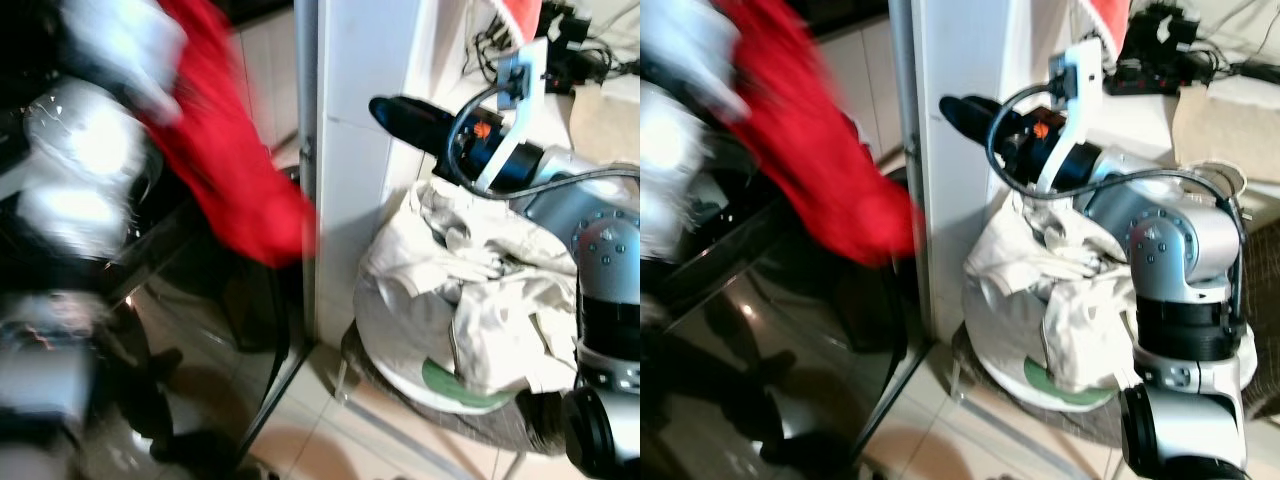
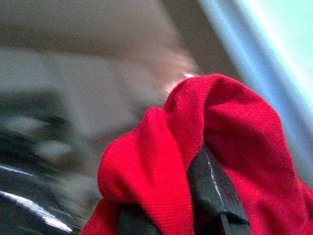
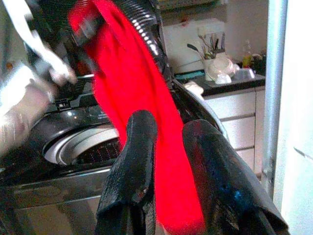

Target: Clothes washing

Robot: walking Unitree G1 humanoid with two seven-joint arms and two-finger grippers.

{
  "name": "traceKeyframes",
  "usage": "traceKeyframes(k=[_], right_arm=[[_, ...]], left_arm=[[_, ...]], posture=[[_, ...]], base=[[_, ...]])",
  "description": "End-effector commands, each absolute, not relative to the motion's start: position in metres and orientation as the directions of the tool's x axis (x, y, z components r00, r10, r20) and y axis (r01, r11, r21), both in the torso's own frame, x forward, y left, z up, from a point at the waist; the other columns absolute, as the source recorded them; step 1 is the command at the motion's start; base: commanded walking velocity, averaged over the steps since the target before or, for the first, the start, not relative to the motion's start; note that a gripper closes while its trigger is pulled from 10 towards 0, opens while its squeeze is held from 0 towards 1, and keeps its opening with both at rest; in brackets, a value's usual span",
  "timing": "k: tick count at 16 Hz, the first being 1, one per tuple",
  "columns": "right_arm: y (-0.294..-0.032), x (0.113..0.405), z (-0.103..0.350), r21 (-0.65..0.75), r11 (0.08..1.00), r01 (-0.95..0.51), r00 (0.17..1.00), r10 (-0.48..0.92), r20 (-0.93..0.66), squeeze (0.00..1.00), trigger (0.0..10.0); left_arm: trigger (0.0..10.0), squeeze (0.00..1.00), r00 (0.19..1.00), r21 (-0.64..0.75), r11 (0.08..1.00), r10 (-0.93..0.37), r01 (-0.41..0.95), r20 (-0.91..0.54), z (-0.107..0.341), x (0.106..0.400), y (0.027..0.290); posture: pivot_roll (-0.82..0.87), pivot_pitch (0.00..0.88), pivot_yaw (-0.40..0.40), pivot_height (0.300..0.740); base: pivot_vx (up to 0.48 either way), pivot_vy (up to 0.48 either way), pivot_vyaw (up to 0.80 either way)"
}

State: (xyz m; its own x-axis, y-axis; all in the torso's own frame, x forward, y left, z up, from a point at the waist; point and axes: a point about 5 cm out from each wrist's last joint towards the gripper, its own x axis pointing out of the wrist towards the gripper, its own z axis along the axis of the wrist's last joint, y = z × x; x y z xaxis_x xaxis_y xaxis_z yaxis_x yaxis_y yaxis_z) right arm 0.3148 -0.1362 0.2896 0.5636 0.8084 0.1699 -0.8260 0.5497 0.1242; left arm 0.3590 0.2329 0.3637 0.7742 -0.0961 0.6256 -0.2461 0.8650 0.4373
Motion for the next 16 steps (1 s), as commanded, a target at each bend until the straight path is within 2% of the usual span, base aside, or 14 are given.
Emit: traceKeyframes(k=[1, 3, 4, 5, 6, 7, 8, 9, 11, 12, 13, 15, 16], right_arm=[[-0.132, 0.31, 0.294, 0.09, 0.532, -0.842, 0.539, 0.822, 0.184, 0.0, 10.0], [-0.13, 0.309, 0.296, 0.08, 0.532, -0.843, 0.537, 0.822, 0.189, 0.0, 10.0], [-0.131, 0.309, 0.297, 0.077, 0.539, -0.839, 0.543, 0.817, 0.196, 0.0, 10.0], [-0.13, 0.309, 0.297, 0.075, 0.542, -0.837, 0.546, 0.814, 0.197, 0.0, 10.0], [-0.129, 0.309, 0.296, 0.073, 0.542, -0.837, 0.545, 0.816, 0.194, 0.0, 10.0], [-0.126, 0.308, 0.293, 0.069, 0.538, -0.84, 0.54, 0.821, 0.183, 0.0, 10.0], [-0.121, 0.307, 0.288, 0.059, 0.532, -0.844, 0.534, 0.83, 0.159, 0.0, 10.0], [-0.119, 0.307, 0.286, 0.054, 0.531, -0.846, 0.532, 0.833, 0.148, 0.0, 10.0], [-0.112, 0.304, 0.277, 0.018, 0.511, -0.859, 0.511, 0.857, 0.072, 0.0, 10.0], [-0.105, 0.298, 0.267, -0.018, 0.48, -0.877, 0.481, 0.877, -0.004, 0.0, 10.0], [-0.103, 0.295, 0.264, -0.025, 0.462, -0.886, 0.463, 0.886, -0.026, 0.0, 10.0], [-0.101, 0.288, 0.262, -0.028, 0.429, -0.903, 0.43, 0.902, -0.037, 0.0, 10.0], [-0.102, 0.287, 0.263, -0.029, 0.425, -0.905, 0.426, 0.904, -0.037, 0.0, 10.0]], left_arm=[[0.0, 0.0, 0.729, 0.442, 0.82, -0.045, -0.364, 0.683, 0.381, 0.357, 0.244], [0.0, 0.0, 0.631, 0.443, 0.688, 0.028, -0.575, 0.775, 0.417, 0.348, 0.264], [0.0, 0.0, 0.526, 0.428, 0.518, 0.052, -0.741, 0.849, 0.441, 0.337, 0.274], [0.0, 0.0, 0.472, 0.427, 0.39, 0.024, -0.816, 0.881, 0.457, 0.332, 0.278], [0.0, 0.0, 0.511, 0.47, 0.379, 0.009, -0.797, 0.86, 0.457, 0.337, 0.276], [0.0, 0.0, 0.621, 0.559, 0.44, -0.004, -0.703, 0.784, 0.443, 0.353, 0.272], [0.0, 0.0, 0.769, 0.651, 0.546, -0.02, -0.527, 0.639, 0.41, 0.375, 0.265], [0.0, 0.0, 0.817, 0.674, 0.589, -0.039, -0.446, 0.576, 0.396, 0.383, 0.261], [0.0, 0.0, 0.965, 0.771, 0.611, -0.037, -0.183, 0.258, 0.339, 0.403, 0.257], [4.9, 0.0, 0.999, 0.8, 0.599, 0.012, -0.04, 0.041, 0.298, 0.408, 0.261], [10.0, 0.0, 0.998, 0.772, 0.636, 0.048, 0.006, -0.047, 0.282, 0.408, 0.265], [10.0, 0.0, 0.976, 0.712, 0.702, 0.157, -0.004, -0.15, 0.265, 0.403, 0.282], [10.0, 1.0, 0.97, 0.713, 0.7, 0.185, -0.019, -0.157, 0.265, 0.402, 0.286]], posture=[[-0.07, 0.0, 0.037, 0.74], [-0.07, 0.0, 0.039, 0.74], [-0.07, 0.0, 0.043, 0.74], [-0.07, 0.0, 0.042, 0.74], [-0.07, 0.0, 0.041, 0.74], [-0.07, 0.0, 0.039, 0.74], [-0.07, 0.0, 0.037, 0.74], [-0.07, 0.0, 0.037, 0.74], [-0.07, 0.0, 0.04, 0.74], [-0.08, 0.0, 0.046, 0.74], [-0.08, 0.0, 0.048, 0.74], [-0.09, 0.0, 0.053, 0.74], [-0.09, 0.0, 0.053, 0.74]], base=[[0.0, 0.0, 0.0], [0.0, 0.0, 0.0], [0.0, 0.0, 0.0], [0.0, 0.0, 0.0], [0.0, 0.0, 0.0], [0.0, 0.0, 0.0], [0.0, 0.0, 0.0], [0.0, 0.0, 0.0], [0.0, 0.0, 0.0], [0.0, 0.0, 0.0], [0.0, 0.0, 0.0], [0.0, 0.0, 0.0], [0.0, 0.0, 0.0]])
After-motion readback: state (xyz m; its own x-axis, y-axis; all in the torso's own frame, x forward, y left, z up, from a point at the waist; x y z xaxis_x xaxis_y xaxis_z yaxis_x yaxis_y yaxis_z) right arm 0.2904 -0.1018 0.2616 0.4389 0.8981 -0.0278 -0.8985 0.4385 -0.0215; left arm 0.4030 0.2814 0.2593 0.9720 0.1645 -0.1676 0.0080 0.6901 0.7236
